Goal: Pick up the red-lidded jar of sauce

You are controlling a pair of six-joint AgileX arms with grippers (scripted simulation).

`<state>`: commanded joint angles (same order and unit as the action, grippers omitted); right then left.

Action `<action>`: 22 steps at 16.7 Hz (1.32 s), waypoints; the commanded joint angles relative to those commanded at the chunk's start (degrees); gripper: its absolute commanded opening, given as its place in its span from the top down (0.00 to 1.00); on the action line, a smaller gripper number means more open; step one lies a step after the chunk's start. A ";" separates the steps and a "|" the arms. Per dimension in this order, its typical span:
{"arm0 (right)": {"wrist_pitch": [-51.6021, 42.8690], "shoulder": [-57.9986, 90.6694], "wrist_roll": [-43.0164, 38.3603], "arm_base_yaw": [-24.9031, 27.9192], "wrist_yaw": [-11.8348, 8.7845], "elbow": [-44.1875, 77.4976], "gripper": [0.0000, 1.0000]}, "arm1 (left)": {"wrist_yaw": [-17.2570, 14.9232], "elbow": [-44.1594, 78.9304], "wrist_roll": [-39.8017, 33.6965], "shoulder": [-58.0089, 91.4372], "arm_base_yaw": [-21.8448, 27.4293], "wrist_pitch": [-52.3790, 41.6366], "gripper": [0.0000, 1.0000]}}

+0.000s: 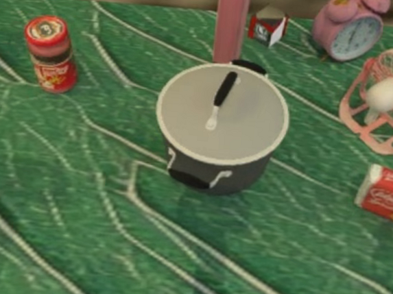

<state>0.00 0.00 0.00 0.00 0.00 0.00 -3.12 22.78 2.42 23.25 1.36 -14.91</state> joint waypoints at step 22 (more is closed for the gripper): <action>0.00 0.00 0.00 0.00 0.00 0.00 0.00 | -1.21 113.37 6.97 112.26 1.58 -61.08 0.00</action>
<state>0.00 0.00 0.00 0.00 0.00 0.00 -4.33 136.15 9.38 135.51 2.94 -75.99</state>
